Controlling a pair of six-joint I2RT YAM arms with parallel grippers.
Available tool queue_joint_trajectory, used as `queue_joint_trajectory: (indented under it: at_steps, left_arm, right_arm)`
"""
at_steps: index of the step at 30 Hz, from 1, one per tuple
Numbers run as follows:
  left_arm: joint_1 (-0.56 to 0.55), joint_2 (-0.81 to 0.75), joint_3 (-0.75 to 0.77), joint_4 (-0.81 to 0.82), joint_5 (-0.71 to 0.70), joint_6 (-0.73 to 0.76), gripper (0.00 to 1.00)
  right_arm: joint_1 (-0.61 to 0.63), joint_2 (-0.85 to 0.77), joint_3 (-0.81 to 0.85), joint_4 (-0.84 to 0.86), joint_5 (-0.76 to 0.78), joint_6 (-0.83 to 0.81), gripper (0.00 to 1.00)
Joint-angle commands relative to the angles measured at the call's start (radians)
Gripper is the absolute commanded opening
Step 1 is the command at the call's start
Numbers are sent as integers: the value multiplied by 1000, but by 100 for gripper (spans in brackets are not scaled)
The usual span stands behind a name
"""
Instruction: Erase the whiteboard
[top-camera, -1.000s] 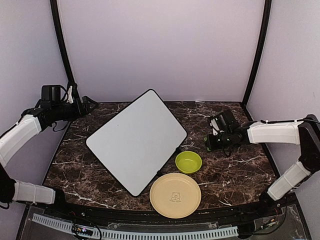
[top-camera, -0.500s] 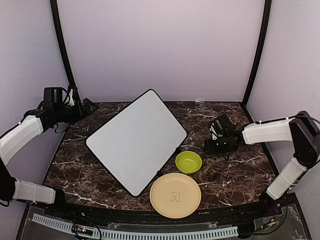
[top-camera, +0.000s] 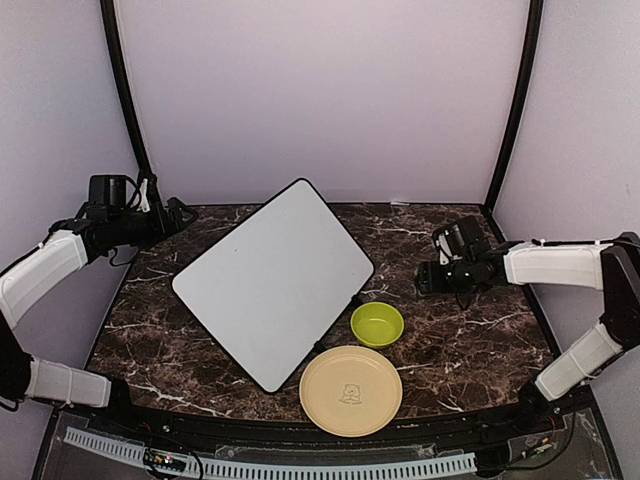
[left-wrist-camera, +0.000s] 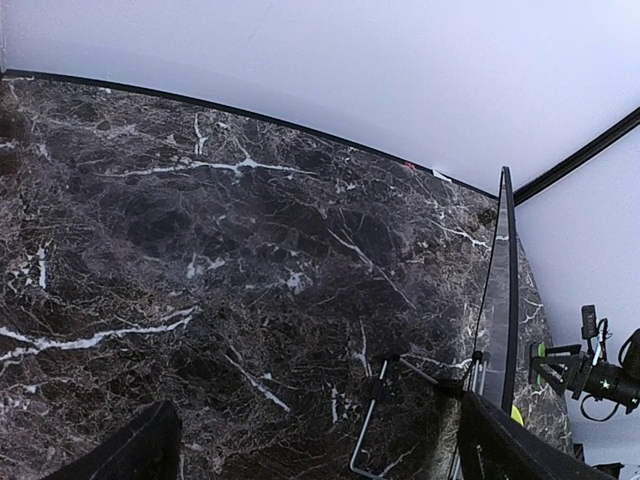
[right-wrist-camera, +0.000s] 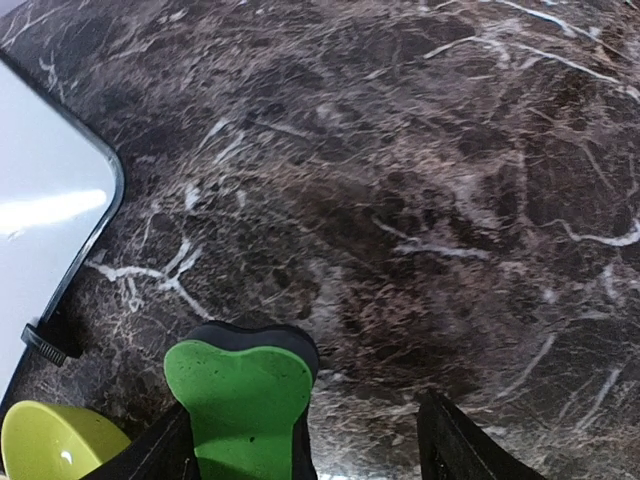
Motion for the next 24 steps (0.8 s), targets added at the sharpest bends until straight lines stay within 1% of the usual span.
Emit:
queue_joint_trajectory:
  at_steps: [1,3,4,5,7,9,13,17,20,24]
  left_arm:
    - [2,-8,-2,-4,15,21,99]
    - [1,-8,-7,0,16,22,99]
    - [2,-5,-8,0,18,24,99]
    - [2,-3,-9,0,21,25,99]
    - [2,-5,-7,4,28,31,99]
    - [1,-15,-7,20,48,40,99]
    - [-3,-28,31,-5,62,89,99]
    - [-4,-46,52,-37,40,114,99]
    - [-3,-24,90,-91,5,134,99]
    - [17,39,125,-150,12,107,99]
  right_arm:
    - [-21,5,40,-54,25,-18,73]
    - [7,31,51,-80,88,-49,80]
    - [31,49,68,-110,148,-62,82]
    - [39,61,77,-133,159,-66,82]
    - [34,34,45,-68,68,-55,84]
    - [33,0,27,-20,27,-50,84]
    - [33,-15,48,-20,21,-66,84]
    - [33,-40,73,-32,3,-87,81]
    - [26,-91,90,-18,-26,-102,81]
    - [-42,-129,136,-6,-143,-114,84]
